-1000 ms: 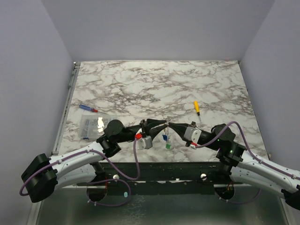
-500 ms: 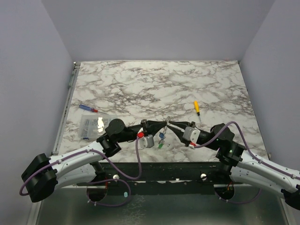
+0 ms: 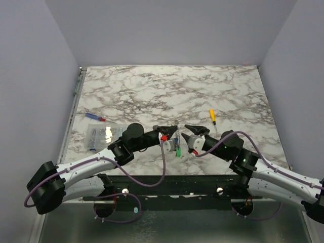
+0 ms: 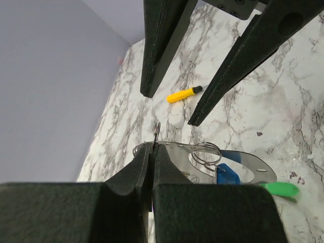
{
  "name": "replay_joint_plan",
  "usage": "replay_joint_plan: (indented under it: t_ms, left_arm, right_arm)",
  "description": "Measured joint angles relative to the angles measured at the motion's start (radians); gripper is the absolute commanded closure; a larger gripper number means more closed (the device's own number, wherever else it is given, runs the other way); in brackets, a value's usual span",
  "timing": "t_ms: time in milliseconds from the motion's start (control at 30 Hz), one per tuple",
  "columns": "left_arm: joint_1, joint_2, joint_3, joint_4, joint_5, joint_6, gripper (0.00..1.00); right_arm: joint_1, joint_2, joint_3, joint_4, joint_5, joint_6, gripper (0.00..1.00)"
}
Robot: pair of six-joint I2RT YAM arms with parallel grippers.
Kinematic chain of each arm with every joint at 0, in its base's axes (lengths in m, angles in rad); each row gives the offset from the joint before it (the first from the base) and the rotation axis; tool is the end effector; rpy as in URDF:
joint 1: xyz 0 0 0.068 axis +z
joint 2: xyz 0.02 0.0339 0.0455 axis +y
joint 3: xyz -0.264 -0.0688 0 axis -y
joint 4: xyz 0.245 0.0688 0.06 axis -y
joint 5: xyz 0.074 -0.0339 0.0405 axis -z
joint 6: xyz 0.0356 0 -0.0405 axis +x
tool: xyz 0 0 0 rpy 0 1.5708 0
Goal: Put the keys on the keyring
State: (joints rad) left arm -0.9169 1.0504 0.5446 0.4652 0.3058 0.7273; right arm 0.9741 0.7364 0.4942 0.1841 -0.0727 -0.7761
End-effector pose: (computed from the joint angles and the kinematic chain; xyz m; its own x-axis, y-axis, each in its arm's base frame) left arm 0.1375 -0.1970 0.2720 0.6064 0.2510 -0.7545 0.7185 0.2335 0.6552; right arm 0.1024 0.1553 0.2839 0.5832 -0.3848 -0.7154 -0.6407 0.3235 -0.6963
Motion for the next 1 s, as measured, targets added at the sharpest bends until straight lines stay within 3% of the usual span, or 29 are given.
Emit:
replay_joint_plan:
  t_ms: [167, 700, 1000]
  left_arm:
    - [-0.006, 0.02, 0.008, -0.039, -0.022, 0.003, 1.0]
    - [-0.041, 0.049, 0.033, -0.084, -0.069, 0.008, 1.0]
    - [-0.048, 0.049, 0.033, -0.104, -0.073, 0.024, 1.0]
  right_arm:
    - [0.0, 0.056, 0.026, -0.027, 0.017, -0.027, 0.56]
    - [0.014, 0.135, 0.058, -0.058, 0.024, -0.037, 0.79]
    - [0.015, 0.139, 0.059, -0.06, 0.027, -0.037, 0.81]
